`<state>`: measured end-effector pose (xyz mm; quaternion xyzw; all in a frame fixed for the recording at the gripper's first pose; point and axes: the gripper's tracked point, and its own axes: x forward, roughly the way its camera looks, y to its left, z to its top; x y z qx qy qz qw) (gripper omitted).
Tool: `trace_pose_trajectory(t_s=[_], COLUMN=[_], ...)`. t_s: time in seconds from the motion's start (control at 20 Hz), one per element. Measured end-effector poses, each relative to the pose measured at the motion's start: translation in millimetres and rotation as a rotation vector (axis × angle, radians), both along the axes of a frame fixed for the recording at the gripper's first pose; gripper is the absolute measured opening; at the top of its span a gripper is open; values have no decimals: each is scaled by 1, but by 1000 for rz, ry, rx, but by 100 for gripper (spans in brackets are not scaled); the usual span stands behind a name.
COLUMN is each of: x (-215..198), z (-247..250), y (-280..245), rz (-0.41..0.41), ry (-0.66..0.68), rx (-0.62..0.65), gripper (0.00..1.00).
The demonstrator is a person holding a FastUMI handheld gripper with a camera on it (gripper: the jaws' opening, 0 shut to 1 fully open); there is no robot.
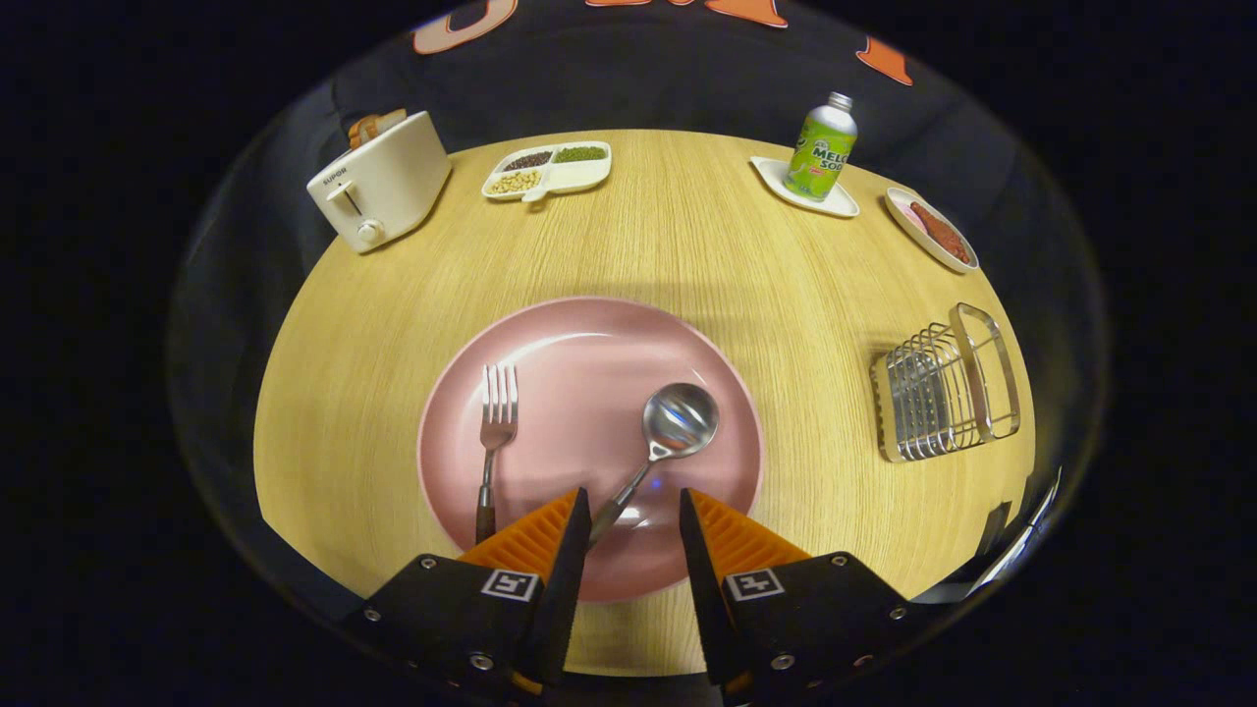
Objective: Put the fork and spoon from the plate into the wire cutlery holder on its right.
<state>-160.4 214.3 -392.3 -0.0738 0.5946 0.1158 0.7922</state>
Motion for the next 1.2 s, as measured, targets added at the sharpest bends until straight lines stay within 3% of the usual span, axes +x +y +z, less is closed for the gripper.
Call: trace_pose_trajectory(t_s=[0.35,0.55,0.85,1.2], x=[-4,-1,2,14], z=[-7,-10,-8,17], y=[-12,-18,-20,-19], rz=[-3,-40,-6,44], ry=[66,115,151,96], rx=[-5,23,40,120], gripper=[23,12,5,5])
